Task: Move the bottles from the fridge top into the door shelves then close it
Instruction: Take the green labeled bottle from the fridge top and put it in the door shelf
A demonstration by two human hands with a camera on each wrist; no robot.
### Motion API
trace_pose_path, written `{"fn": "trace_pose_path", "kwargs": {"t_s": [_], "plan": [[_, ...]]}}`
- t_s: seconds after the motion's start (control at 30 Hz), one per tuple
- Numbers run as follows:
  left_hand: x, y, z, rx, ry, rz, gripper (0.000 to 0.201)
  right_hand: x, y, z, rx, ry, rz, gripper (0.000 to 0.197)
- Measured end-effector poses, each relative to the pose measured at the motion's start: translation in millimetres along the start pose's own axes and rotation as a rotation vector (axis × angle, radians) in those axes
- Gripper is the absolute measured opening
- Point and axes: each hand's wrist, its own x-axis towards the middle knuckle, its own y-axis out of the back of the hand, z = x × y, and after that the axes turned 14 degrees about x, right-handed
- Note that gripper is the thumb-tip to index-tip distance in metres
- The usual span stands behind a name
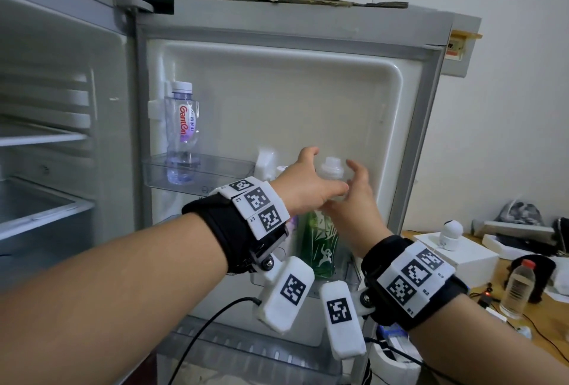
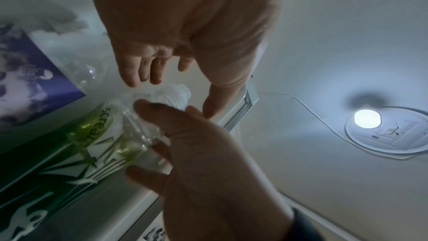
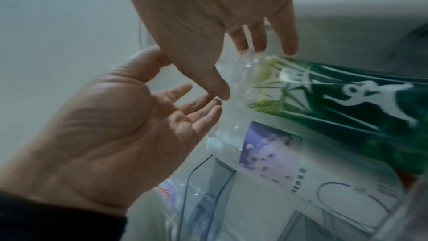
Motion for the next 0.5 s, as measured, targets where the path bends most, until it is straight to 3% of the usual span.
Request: {"fn": "trace_pose_path", "kwargs": {"t_s": [0.2,0.37,0.5], "plan": [[-8,32,11,0.0,-0.088,0.13,0.075,5,-14,-50,-0.029,0.193,0.015,0.08],[-16,75,8,0.051,-0.158,0.257,0.071,6,-38,-87,-0.098,0.319,0.001,0.078],[-27,115,-3,0.13,-0.208,0.365,0.066,6,-68,-114,-0.025,0.395,-0.073,0.073]]}}
